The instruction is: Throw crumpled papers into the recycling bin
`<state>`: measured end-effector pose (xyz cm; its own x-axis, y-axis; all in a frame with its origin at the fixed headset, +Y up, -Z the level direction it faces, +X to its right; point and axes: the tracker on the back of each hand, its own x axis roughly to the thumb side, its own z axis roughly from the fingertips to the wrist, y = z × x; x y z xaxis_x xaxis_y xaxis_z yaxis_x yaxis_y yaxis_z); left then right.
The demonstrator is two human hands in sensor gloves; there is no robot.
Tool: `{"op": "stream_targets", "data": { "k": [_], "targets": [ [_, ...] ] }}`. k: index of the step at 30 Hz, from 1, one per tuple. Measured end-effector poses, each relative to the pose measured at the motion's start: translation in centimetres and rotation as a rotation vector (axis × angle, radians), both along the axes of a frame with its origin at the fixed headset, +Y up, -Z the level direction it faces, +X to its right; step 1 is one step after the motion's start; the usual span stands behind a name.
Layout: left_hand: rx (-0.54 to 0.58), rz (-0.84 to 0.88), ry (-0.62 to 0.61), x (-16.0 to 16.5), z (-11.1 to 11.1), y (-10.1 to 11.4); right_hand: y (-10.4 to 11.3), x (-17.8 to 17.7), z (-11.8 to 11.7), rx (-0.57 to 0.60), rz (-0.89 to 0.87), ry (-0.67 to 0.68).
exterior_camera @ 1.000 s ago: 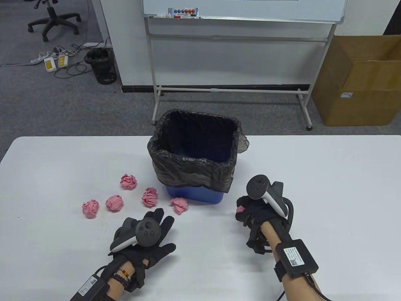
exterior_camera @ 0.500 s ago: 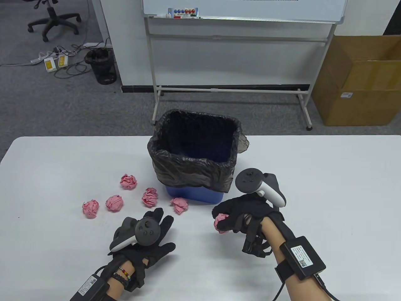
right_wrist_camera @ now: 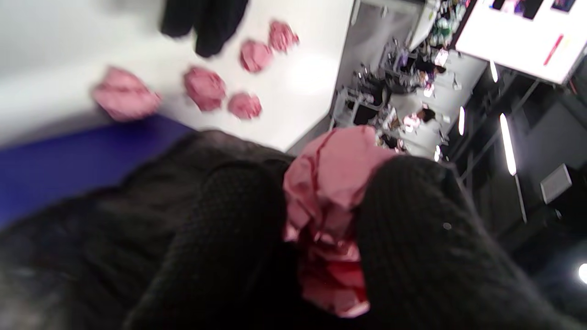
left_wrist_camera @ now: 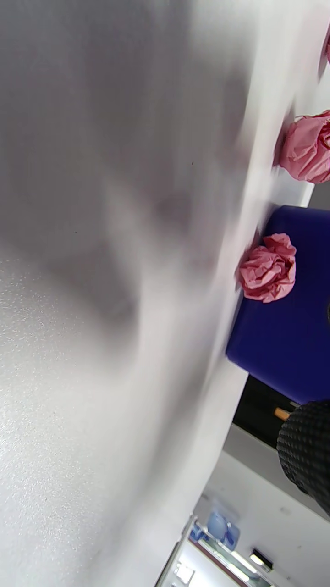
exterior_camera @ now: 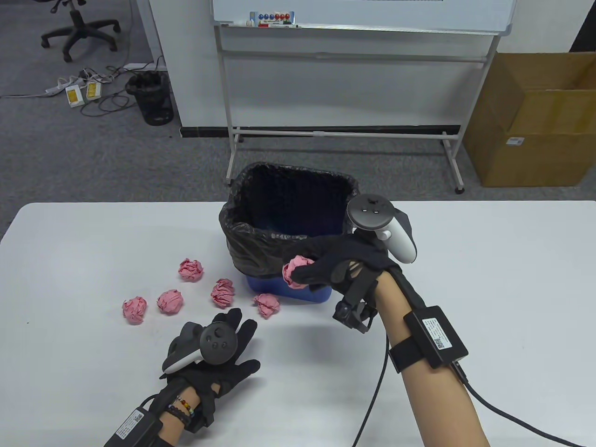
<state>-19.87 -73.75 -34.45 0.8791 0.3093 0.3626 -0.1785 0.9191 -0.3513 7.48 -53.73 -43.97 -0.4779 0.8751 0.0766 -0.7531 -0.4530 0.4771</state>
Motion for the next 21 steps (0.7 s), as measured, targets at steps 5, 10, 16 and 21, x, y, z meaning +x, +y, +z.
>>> {"op": "stream_targets", "data": {
  "k": [5, 10, 16, 21],
  "targets": [
    [0.003, 0.004, 0.0, 0.0, 0.0, 0.0, 1.9, 0.4, -1.9, 0.165, -0.091, -0.217],
    [0.001, 0.006, 0.001, 0.0, -0.1, 0.1, 2.3, 0.5, -3.1, 0.326, 0.176, -0.388],
    [0.003, 0.013, -0.003, 0.0, 0.0, 0.1, 2.1, 0.8, -1.4, 0.406, 0.207, -0.373],
    [0.004, 0.005, -0.011, 0.1, 0.0, 0.0, 1.7, 1.0, 1.7, 0.489, 0.311, -0.321]
  ]
}}
